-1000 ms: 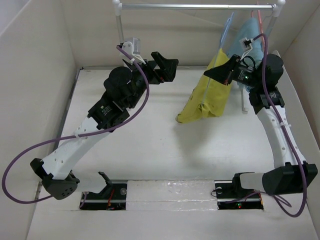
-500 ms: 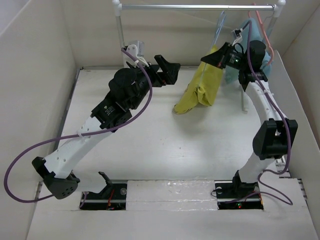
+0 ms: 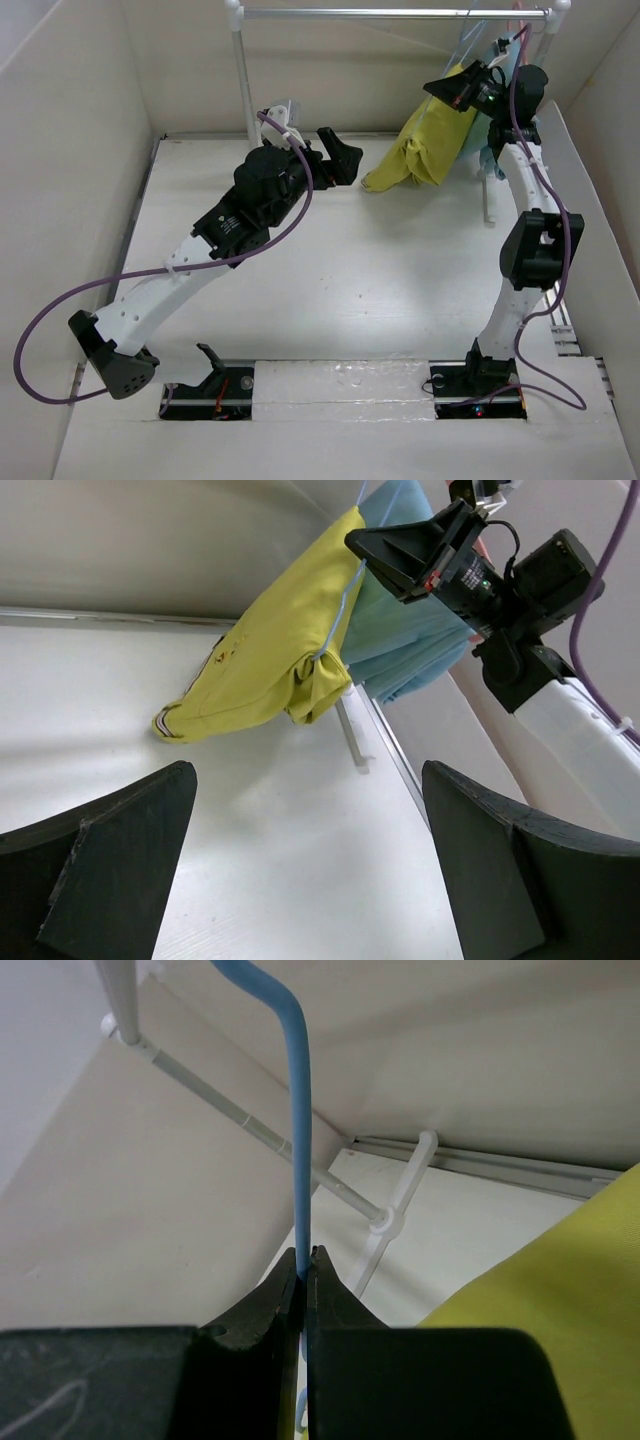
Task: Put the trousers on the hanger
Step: Place the hanger at the clothesline, then reset both arms
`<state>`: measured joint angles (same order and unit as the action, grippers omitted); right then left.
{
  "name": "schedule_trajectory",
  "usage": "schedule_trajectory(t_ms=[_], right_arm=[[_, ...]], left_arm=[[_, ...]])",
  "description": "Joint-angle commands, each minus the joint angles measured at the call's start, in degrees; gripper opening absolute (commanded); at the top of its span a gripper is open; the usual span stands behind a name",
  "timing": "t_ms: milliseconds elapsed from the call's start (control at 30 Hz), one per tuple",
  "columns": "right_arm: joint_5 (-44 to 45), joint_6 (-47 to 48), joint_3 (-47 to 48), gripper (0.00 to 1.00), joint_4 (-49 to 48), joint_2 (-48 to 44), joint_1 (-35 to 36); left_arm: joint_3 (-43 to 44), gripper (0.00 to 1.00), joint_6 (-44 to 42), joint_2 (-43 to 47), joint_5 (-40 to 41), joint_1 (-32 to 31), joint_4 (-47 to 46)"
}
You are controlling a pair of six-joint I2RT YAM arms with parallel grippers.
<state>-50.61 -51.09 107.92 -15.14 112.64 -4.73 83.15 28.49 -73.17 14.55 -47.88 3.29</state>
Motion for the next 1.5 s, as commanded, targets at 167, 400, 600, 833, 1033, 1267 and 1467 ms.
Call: schedule_trajectory(t_ms=[167,400,600,833,1033,1267,1467], right_arm=[[3.6,-0.6,1.3,0.00,-9.9,-0.8,-1.2],[3.7,1.2,-2.1,0.00,-8.2,-1.7,-2.5],[3.3,0.5,3.9,0.00,-5.2,0.8,-4.1],[3.3,2.8,-3.9,0.23,-5.1,-2.5,-4.6],[2.4,4.1,-7.5,0.35,-5.2,-4.9,-6.3],[2.4,11.1,-5.1,0.50,1.5,-10.0,-8.1],[2.1,18.8,-1.9,1.00,8.8,-17.5,-9.2]], left_arm=[[0.3,0.91,0.8,0.8,-1.0,0.1,-1.8],[1.0,0.91,0.6,0.0,-1.4,0.1,-1.4],[2.4,0.91,0.7,-1.1,-2.2,0.1,-1.4],[2.5,0.91,0.6,-1.4,-2.2,0.1,-1.4],[2.6,0.91,1.0,-2.0,-2.7,0.1,-1.6],[4.5,0.91,0.4,-3.2,-1.2,0.1,0.5],[9.7,0.99,-1.3,-8.0,-1.9,1.6,4.4]])
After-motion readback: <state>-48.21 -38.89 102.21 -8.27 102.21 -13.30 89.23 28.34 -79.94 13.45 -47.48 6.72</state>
